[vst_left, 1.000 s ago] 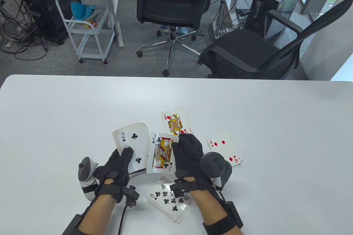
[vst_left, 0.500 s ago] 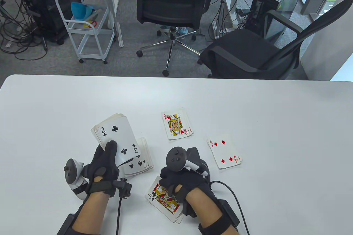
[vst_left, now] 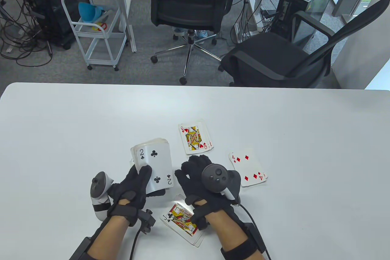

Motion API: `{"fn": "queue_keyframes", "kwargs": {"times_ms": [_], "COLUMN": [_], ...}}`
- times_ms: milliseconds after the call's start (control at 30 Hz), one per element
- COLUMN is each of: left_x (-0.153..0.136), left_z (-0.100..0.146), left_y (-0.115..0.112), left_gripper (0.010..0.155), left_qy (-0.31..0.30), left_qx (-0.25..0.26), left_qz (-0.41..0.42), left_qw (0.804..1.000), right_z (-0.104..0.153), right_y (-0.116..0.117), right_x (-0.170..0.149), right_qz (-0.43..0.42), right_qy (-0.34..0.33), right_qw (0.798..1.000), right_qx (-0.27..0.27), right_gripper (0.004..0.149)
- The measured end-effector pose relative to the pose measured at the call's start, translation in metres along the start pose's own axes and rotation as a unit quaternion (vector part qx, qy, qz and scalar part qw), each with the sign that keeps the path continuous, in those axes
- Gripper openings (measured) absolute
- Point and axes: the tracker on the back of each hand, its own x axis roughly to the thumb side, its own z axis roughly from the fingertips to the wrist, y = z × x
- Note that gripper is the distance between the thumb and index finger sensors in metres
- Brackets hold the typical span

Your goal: Playing card suit sorting

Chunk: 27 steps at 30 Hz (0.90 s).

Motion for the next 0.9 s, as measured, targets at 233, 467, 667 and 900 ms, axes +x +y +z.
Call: {"fn": "queue_keyframes", "kwargs": {"times_ms": [233, 467, 667, 900], "left_x": [-0.001, -0.004, -0.004, -0.004], "left_z": [-0.002, -0.002, -0.002, -0.002], "left_y": [-0.008, -0.012, -0.013, -0.012], "left_gripper": [0.059, 0.059, 0.058, 0.058], "left_qy": [0.005, 0.019, 0.021, 0.023], "left_qx": [-0.028, -0.045, -0.05, -0.051], "left_qz": [-0.045, -0.041, -0.049, -0.055], "left_qw": [0.999, 0.998, 0.997, 0.997], "right_z": [0.004, 0.005, 0.005, 0.007], "right_y": [-0.008, -0.004, -0.005, -0.007], "right_x": [0.0, 0.003, 0.002, 0.004], "right_qz": [-0.075, -0.05, -0.047, -0.065], "right_qy": [-0.019, -0.015, -0.015, -0.028], "right_qw": [0.995, 0.996, 0.995, 0.991], "right_qx": [-0.063, -0.066, -0.091, -0.115], "right_gripper": [0.056, 0.057, 0.052, 0.044]}}
